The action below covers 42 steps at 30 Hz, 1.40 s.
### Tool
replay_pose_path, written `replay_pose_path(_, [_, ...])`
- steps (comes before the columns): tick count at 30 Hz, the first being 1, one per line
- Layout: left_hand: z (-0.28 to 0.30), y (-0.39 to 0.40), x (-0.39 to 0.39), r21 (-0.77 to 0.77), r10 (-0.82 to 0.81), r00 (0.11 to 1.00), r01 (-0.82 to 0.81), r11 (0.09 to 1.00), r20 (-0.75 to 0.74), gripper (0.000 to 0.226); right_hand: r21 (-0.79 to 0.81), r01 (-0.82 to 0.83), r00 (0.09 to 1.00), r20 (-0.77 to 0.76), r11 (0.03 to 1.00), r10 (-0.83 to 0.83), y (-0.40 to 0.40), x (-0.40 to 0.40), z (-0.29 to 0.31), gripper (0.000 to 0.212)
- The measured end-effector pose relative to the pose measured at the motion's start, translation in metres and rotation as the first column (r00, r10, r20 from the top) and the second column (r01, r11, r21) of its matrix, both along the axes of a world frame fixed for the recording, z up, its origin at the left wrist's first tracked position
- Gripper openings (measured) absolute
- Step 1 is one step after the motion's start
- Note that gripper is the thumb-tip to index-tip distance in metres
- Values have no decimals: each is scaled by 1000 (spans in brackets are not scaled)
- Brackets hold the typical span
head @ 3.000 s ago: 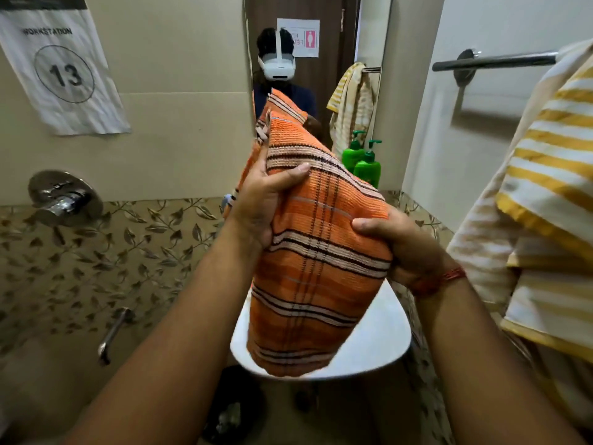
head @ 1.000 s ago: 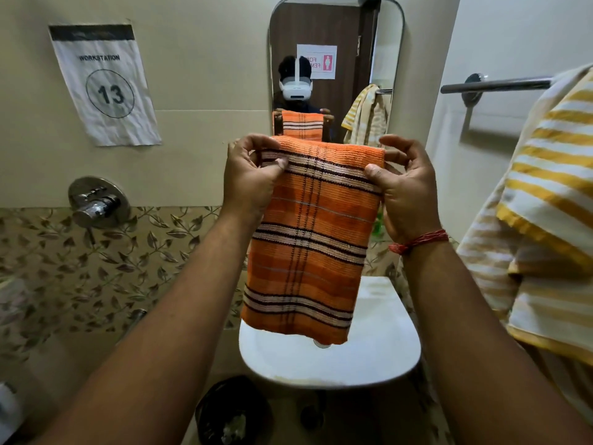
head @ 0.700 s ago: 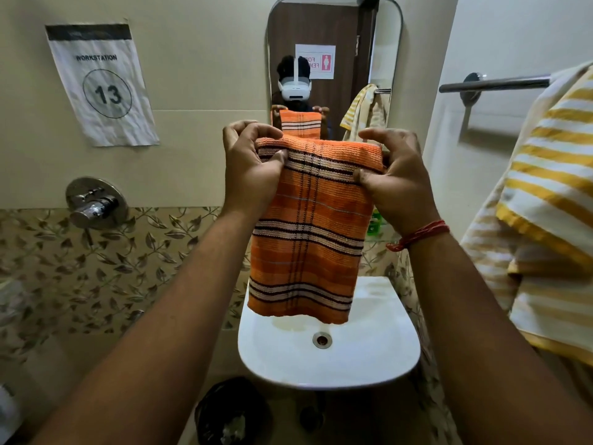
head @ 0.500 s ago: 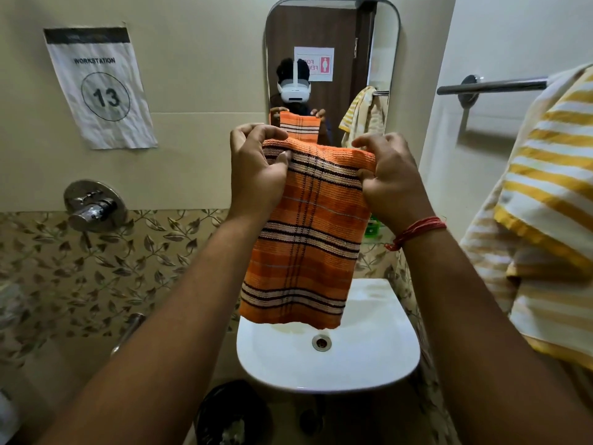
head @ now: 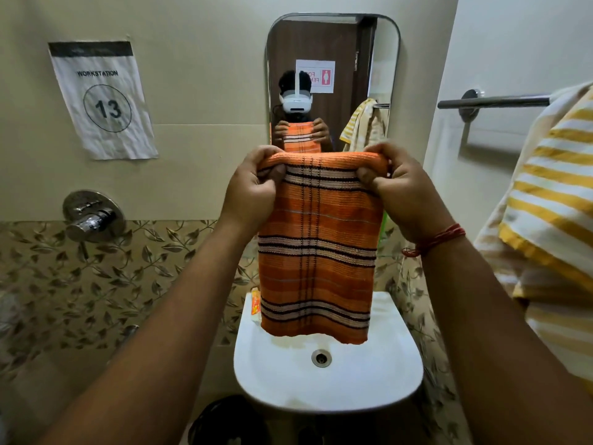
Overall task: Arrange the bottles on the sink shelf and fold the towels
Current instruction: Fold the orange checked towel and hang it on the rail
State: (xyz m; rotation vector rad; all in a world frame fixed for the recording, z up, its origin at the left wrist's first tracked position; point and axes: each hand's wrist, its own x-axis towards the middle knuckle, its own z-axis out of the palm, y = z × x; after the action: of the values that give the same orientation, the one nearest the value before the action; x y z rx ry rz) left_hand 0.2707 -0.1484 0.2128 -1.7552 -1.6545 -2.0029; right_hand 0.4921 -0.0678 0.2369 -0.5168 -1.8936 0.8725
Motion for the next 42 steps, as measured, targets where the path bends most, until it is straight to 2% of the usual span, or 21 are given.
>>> replay_pose_path(2, [4, 4, 6, 41, -48, 992, 44, 998, 112, 16, 5, -9, 980, -198, 1000, 10, 2, -6, -4, 20])
replay_pose_path(4, [6, 13, 9, 89, -46, 978, 28, 996, 205, 13, -31, -32, 952, -304, 999, 21, 5, -13, -9, 34])
replay_pose_path(7, [3, 24, 12, 122, -74, 933, 33, 992, 352, 10, -192, -270, 938, -274, 944, 212, 12, -18, -20, 57])
replay_pose_path(9, [2, 31, 9, 128, -76, 925, 30, 991, 372, 19, -222, -257, 955, -208, 941, 212, 15, -24, -31, 53])
replay_pose_path(10, [0, 32, 6, 127, -98, 922, 54, 990, 374, 25, -228, -222, 959, -225, 948, 170, 15, -26, -35, 46])
replay_pose_path(12, [-6, 32, -6, 93, -269, 870, 253, 963, 414, 46, -252, -192, 945, -307, 948, 109, 17, -31, -40, 38])
replay_pose_path(14, [-22, 30, -22, -2, -509, 725, 575, 818, 464, 69, -286, -194, 928, -364, 938, 81, 20, -34, -40, 35])
replay_pose_path(15, [-33, 28, -26, -89, -547, 672, 668, 739, 498, 75, -309, -190, 924, -378, 932, 63, 21, -35, -38, 34])
replay_pose_path(16, [-44, 28, -28, -157, -532, 652, 700, 697, 540, 78, -329, -169, 925, -378, 929, 35, 23, -37, -37, 35])
replay_pose_path(17, [-54, 31, -29, -175, -499, 648, 694, 699, 575, 74, -342, -125, 933, -361, 931, -7, 25, -40, -35, 36])
replay_pose_path(19, [-65, 42, -29, -113, -465, 656, 641, 759, 594, 56, -351, -20, 948, -303, 936, -93, 29, -45, -33, 39])
replay_pose_path(23, [-56, 69, -28, 11, -479, 681, 570, 822, 554, 41, -386, 56, 944, -280, 921, -175, 38, -47, -26, 35])
replay_pose_path(27, [-45, 107, -23, 72, -554, 663, 607, 792, 503, 26, -269, 292, 916, -197, 918, -349, 48, -39, -8, 33])
replay_pose_path(30, [-35, 143, -11, 108, -585, 639, 624, 774, 500, 30, -130, 469, 871, -97, 874, -482, 56, -25, 14, 34])
replay_pose_path(33, [-12, 178, 12, 125, -614, 650, 634, 763, 449, 36, 31, 610, 792, 22, 792, -611, 67, -5, 43, 37])
replay_pose_path(36, [14, 206, 38, 148, -626, 679, 624, 767, 382, 31, 167, 713, 674, 108, 681, -731, 75, 14, 73, 38])
replay_pose_path(42, [56, 253, 91, 176, -690, 657, 673, 719, 304, 32, 318, 810, 481, 119, 492, -869, 88, 45, 117, 42])
